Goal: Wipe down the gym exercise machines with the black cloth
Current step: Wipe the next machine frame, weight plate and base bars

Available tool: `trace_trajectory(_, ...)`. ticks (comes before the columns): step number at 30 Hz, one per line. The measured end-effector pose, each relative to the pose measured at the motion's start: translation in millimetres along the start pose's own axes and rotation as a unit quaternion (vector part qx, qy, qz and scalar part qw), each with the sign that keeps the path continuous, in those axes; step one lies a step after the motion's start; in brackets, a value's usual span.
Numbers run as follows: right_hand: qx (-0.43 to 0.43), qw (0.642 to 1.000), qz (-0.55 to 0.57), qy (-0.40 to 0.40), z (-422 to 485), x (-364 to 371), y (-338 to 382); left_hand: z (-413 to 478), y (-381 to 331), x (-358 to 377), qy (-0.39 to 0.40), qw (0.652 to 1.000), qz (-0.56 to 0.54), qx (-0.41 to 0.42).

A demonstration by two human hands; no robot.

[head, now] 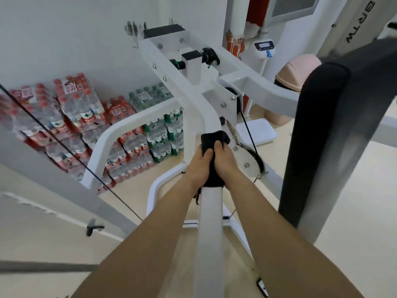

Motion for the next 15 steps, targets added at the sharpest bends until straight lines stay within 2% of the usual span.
trace_trajectory(4,-0.013,1.0,0.009,0.009,-46.9,1.2,-16.2,-42.4,23.4,1.1,-0.001,1.0,-0.004,0.018)
trace_trajectory(12,-0.003,1.0,0.008,-0.007,-8.4,0.2,-9.9,-6.4,5.1,-0.5,-0.012,1.0,0.002,-0.006)
trace_trajectory(15,0.005,1.0,0.016,-0.005,-19.5,0.1,-11.5,-16.8,6.8,-0.9,-0.024,1.0,-0.001,-0.006)
Point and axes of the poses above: each hand's wrist, its own z-axis towards the middle knuckle, its own x-axis out of the palm, y = z × x, the point moved 8 cm from there along z, towards the middle knuckle, and after that the axes turned 10 degrees about -x, right-handed, at the moved point
